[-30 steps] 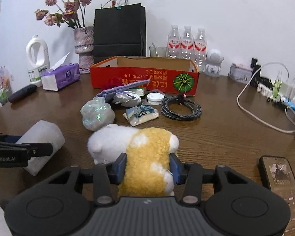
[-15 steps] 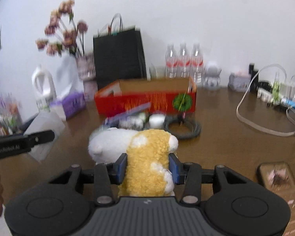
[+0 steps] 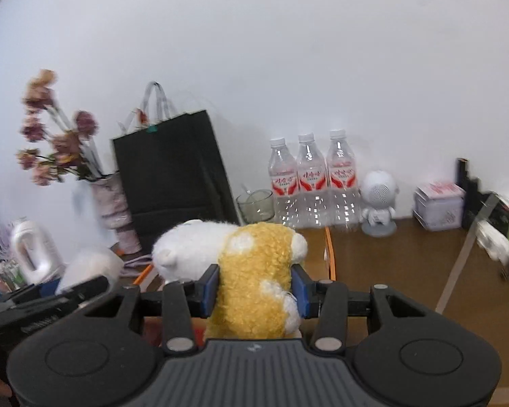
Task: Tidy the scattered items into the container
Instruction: 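Carry the case and plush into the cardboard box and open both tools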
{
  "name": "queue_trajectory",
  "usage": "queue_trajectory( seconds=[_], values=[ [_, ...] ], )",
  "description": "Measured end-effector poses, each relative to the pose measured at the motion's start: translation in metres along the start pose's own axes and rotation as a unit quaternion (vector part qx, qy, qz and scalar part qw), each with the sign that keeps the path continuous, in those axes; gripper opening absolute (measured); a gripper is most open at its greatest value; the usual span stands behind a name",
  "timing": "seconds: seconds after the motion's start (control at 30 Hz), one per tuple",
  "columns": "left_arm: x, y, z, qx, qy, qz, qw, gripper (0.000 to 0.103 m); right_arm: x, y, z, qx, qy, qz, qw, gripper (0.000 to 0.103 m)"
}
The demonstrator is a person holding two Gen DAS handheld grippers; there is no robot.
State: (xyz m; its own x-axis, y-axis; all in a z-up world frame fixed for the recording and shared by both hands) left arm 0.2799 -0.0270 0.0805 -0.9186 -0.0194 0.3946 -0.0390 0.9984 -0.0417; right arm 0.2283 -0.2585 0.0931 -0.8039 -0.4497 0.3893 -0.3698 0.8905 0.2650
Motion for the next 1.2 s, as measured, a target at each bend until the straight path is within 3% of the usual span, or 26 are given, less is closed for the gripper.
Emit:
queue_trajectory(
  seconds=[0.13,0.2,0.37,0.47,0.53,0.6,0.67,0.73,0.87,0.93,1.1,1.2],
  values=[
    [-0.089,0.0,0.003,-0.026,0.072,-0.043,0.9961,0.066,-0.1,-0.028,-0.023,-0.006,0.069,0.016,0.997,0.043],
    [-0.12,0.007,0.013,-0.02,0.116,-0.044,0.992,0.066,-0.149,-0.04,-0.02,-0.011,0.107,0.027,0.994,0.043],
    [-0.163,0.026,0.034,-0.027,0.181,-0.067,0.9808,0.067,-0.226,-0.059,0.01,0.01,0.184,0.08,0.98,0.043],
    [-0.166,0.025,0.04,-0.063,0.182,-0.072,0.9787,0.071,-0.243,-0.063,0.031,0.043,0.21,0.107,0.971,0.045],
    [-0.169,0.023,0.041,-0.063,0.195,-0.065,0.9766,0.082,-0.249,-0.063,0.042,0.068,0.221,0.12,0.965,0.05],
    [-0.171,0.022,0.042,-0.059,0.204,-0.058,0.9755,0.087,-0.251,-0.063,0.044,0.077,0.222,0.129,0.963,0.052],
    [-0.17,0.021,0.042,-0.064,0.212,-0.056,0.9735,0.088,-0.25,-0.063,0.045,0.08,0.225,0.139,0.961,0.057],
    [-0.159,0.019,0.034,-0.057,0.215,-0.045,0.9739,0.088,-0.249,-0.062,0.044,0.081,0.235,0.144,0.958,0.068],
    [-0.127,0.03,-0.004,-0.033,0.191,-0.043,0.9801,0.1,-0.222,-0.046,0.021,0.041,0.223,0.113,0.967,0.072],
    [-0.109,0.034,-0.02,-0.024,0.194,-0.04,0.9799,0.101,-0.201,-0.039,0.0,0.03,0.214,0.105,0.971,0.09],
    [-0.07,0.042,-0.036,-0.004,0.227,-0.047,0.9728,0.101,-0.152,-0.026,-0.032,0.008,0.231,0.097,0.968,0.091],
    [-0.033,0.043,-0.046,-0.001,0.183,-0.05,0.9818,0.101,-0.121,-0.019,-0.038,-0.016,0.227,0.09,0.97,0.092]
  ],
)
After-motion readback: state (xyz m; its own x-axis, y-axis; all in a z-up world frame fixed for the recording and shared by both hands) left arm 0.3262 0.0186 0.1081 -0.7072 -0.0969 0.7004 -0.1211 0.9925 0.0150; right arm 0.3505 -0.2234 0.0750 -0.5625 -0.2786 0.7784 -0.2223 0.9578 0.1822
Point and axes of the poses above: each gripper's, at about its wrist camera, not at the fingertips, and x roughly against the way its jaws point, y to its left, z to its underside, the point moved 10 cm from there along -x, roughly the way its jaws point, and after that the axes turned 6 degrees about -z, right-handed, at the moved point
